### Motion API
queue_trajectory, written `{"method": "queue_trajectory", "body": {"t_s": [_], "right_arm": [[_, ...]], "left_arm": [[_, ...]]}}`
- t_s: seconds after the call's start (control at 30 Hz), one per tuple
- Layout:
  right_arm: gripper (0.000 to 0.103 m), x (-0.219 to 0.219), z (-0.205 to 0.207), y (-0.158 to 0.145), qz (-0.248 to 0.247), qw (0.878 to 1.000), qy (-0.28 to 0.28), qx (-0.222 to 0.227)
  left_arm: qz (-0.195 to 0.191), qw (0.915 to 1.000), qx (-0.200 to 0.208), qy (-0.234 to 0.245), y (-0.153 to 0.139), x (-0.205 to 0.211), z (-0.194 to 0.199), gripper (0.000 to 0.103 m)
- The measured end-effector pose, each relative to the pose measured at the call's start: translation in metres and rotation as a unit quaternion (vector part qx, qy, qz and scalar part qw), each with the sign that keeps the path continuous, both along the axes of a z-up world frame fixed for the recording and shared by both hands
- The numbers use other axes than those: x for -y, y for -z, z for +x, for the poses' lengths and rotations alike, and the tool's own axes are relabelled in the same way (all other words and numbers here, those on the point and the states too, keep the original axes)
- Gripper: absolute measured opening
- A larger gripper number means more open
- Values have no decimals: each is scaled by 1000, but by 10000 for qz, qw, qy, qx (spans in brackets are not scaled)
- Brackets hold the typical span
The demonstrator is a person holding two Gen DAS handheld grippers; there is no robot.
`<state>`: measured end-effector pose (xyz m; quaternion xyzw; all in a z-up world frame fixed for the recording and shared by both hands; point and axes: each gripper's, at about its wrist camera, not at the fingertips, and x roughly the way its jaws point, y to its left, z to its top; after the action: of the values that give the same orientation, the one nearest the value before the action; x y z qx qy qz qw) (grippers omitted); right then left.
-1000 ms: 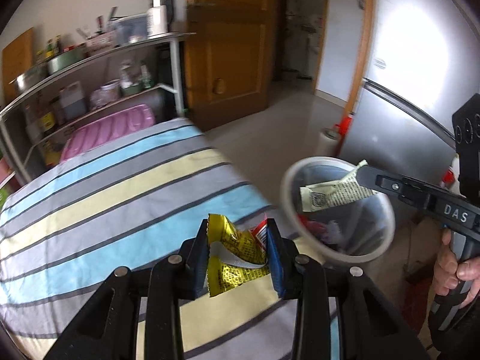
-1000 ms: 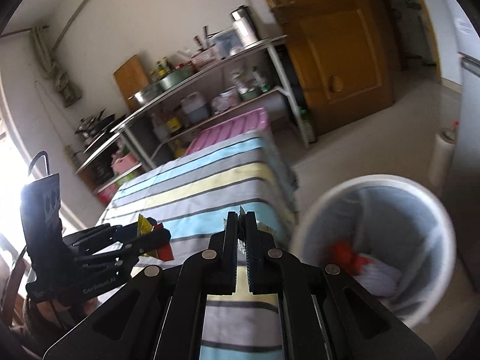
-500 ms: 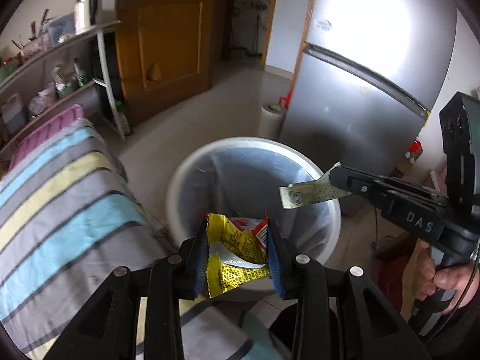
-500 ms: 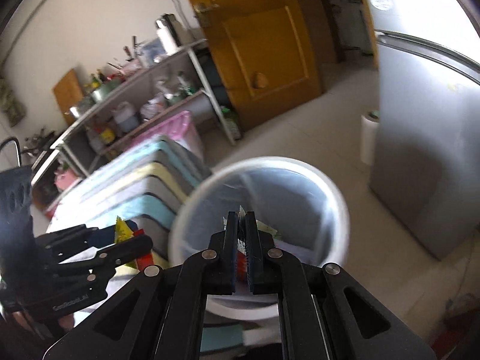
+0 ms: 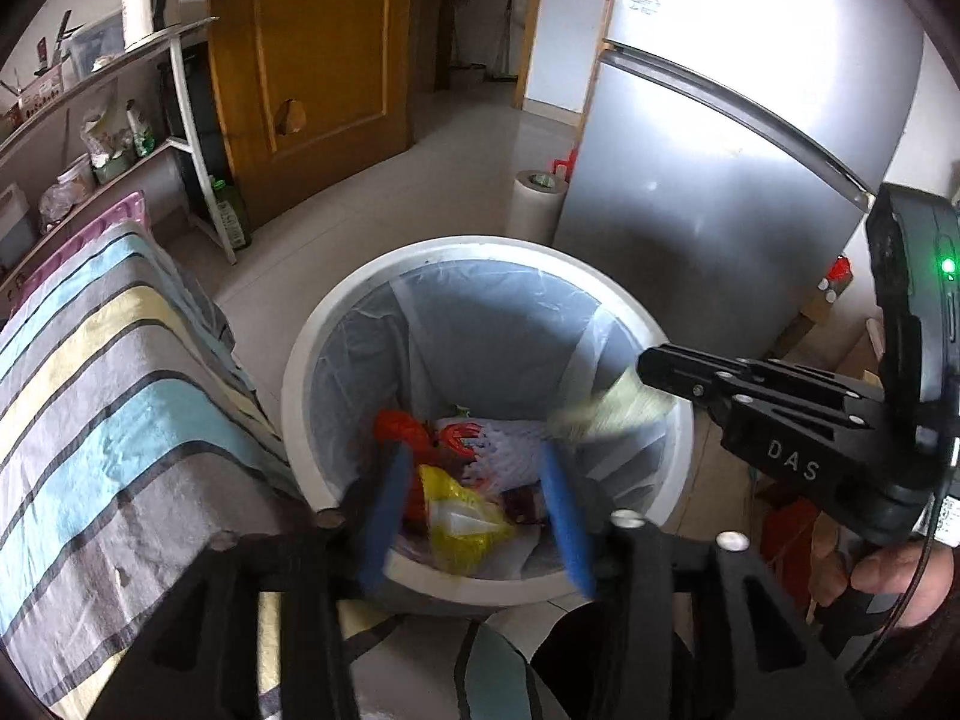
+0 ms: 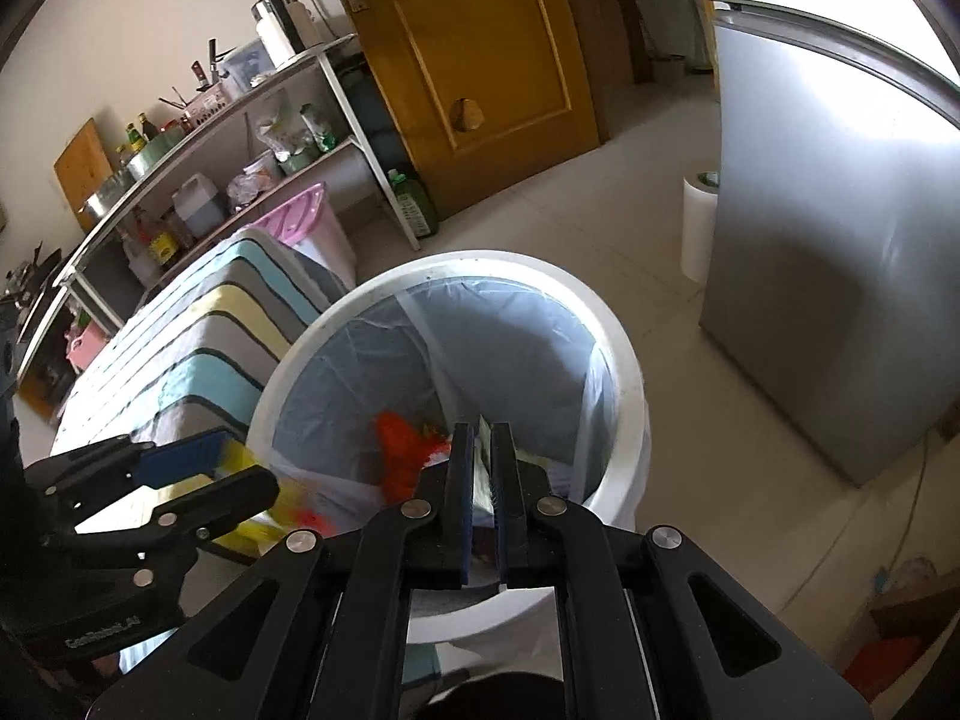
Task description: Collect trash
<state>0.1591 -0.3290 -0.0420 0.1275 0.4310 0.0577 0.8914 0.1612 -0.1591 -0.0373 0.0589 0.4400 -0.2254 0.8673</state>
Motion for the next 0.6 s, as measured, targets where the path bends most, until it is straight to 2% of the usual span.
{"method": "queue_trajectory", "body": {"t_s": [0.13, 0.27, 0.4, 0.6], "right_arm": [[39, -1, -3, -2, -11, 10000, 44, 46], [39, -5, -12, -10, -133, 9998, 100, 133], [39, -13, -25, -21, -215, 9992, 140, 310], [39, -26, -49, -37, -492, 9976, 263, 412]], "left_arm": [[-46, 10000, -11, -60, -1, -5, 1, 60], [119, 9996, 207, -133, -7, -7, -6, 64], [38, 9993, 318, -197, -15, -14, -16, 67], [285, 9958, 782, -380, -30, -25, -43, 68]]}}
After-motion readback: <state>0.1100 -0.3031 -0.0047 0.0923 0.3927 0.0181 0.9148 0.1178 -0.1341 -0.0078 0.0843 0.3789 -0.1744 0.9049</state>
